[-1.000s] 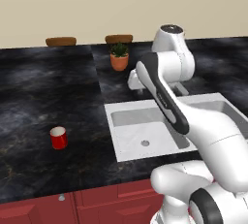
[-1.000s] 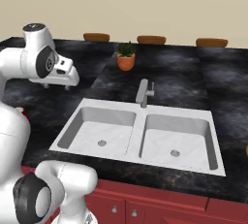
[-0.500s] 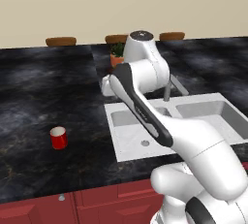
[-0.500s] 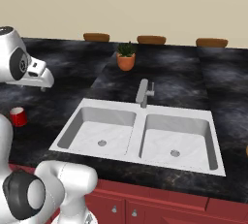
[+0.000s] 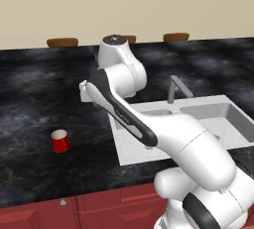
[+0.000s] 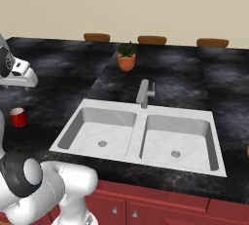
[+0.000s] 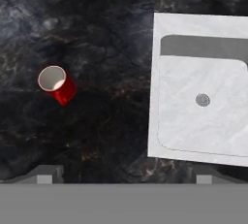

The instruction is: Place the mug in the left basin and the bowl in the right basin of the sink.

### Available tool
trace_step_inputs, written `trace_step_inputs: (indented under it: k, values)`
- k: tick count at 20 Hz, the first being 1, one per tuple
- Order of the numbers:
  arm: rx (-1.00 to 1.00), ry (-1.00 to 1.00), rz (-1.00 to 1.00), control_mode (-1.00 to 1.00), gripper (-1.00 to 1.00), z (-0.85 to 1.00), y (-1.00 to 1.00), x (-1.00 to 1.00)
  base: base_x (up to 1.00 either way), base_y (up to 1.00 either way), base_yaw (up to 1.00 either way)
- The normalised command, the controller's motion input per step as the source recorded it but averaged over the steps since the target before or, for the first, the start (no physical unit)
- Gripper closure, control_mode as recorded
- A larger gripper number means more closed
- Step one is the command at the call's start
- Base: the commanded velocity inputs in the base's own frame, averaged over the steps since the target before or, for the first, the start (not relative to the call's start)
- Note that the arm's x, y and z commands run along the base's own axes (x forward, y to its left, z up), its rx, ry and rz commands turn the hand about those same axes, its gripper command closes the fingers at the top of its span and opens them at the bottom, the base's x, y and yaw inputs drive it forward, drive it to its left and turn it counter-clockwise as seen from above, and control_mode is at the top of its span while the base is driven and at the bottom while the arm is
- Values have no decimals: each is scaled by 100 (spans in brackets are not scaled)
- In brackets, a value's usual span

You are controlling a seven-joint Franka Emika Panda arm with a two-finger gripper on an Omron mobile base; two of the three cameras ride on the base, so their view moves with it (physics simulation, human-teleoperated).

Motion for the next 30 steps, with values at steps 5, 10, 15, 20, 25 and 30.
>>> trace_step_inputs:
  k: [5, 10, 15, 20, 25, 30]
  values:
    - [0, 6, 6, -100, -100, -11, 51, 24, 0, 0, 0]
    - [0, 9, 7, -100, -100, -2, 29, 9, 0, 0, 0]
    - [0, 5, 9, -100, -100, -23, 18, 0, 0, 0, 0]
    - [0, 0, 7, -100, -100, -46, 12, 8, 0, 0, 0]
    - [0, 0, 5, -100, -100, -36, 9, 16, 0, 0, 0]
    - [0, 0, 5, -100, -100, -37, 11, 26, 0, 0, 0]
